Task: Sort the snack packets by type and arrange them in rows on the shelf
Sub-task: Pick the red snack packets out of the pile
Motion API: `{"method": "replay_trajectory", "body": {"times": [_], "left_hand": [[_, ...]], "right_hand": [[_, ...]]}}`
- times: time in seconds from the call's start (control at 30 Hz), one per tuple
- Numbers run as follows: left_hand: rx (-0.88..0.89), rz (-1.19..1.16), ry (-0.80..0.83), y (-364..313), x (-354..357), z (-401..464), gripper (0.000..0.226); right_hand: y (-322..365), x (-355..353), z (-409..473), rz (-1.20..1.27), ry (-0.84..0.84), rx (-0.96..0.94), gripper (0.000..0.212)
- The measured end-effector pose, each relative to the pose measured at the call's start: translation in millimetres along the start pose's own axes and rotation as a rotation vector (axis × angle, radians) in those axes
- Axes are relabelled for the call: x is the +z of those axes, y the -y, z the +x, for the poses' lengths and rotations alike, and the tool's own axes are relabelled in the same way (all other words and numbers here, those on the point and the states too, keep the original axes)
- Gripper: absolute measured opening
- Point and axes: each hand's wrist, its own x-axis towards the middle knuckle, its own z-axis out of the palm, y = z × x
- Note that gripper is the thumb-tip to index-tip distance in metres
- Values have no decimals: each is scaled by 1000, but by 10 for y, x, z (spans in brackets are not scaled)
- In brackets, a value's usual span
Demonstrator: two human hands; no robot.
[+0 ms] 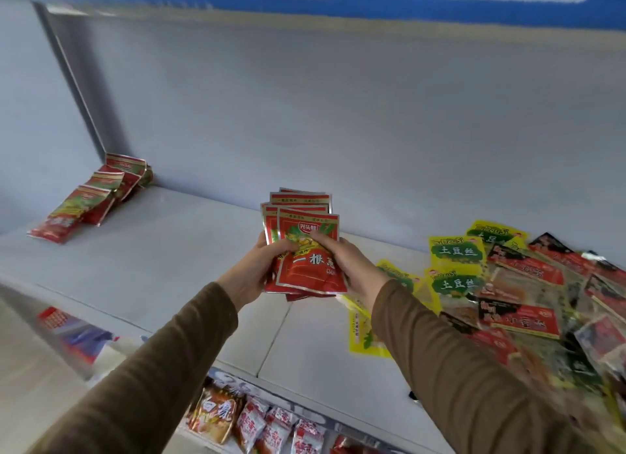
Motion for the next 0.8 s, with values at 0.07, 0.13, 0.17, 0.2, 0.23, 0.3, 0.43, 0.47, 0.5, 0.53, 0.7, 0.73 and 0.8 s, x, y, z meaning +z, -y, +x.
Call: {"method": "replay_trajectory", "body": {"times": [0.07,0.13,0.17,0.2,0.23,0.3,0.43,0.47,0.5,0.53,0.7,0.73,0.8], "left_hand": [[-6,1,-16,-77,-293,-15,70],[-13,-7,-20,-186,-635,-43,67],[-19,-6,-11,-249,-827,-61,66],[-27,-4,1,-316,-1032,-78,65],[-33,2,12,-383,-1247,-87,64],[-46,30,24,-526,-1682,-81,61],[-81,77,2,-798,-2391,4,49],[-97,90,-9,-849,-2522,41,48],[-116,105,-17,-895,-2640,86,48],[-138,120,-26,-942,-2750,137,49],[-249,178,-71,-1241,-3219,378,47],[-277,183,-84,-1286,-3298,417,45],[-295,206,-144,-1353,-3445,522,46]], "right_hand": [[-93,252,119,-11,68,16,64],[-145,579,243,-41,83,1,60],[-161,770,307,-58,77,-15,59],[-175,972,376,-71,64,-30,58],[-186,1178,450,-78,45,-46,59],[-222,1586,618,-65,0,-68,64],[-313,2246,966,-27,-98,-95,67],[-337,2365,1050,-15,-125,-97,67],[-360,2468,1142,-9,-145,-99,66],[-379,2557,1240,-3,-158,-99,66],[-442,2921,1775,51,-155,-99,63],[-458,2992,1886,49,-149,-92,63],[-473,3139,2114,47,-135,-75,63]]}}
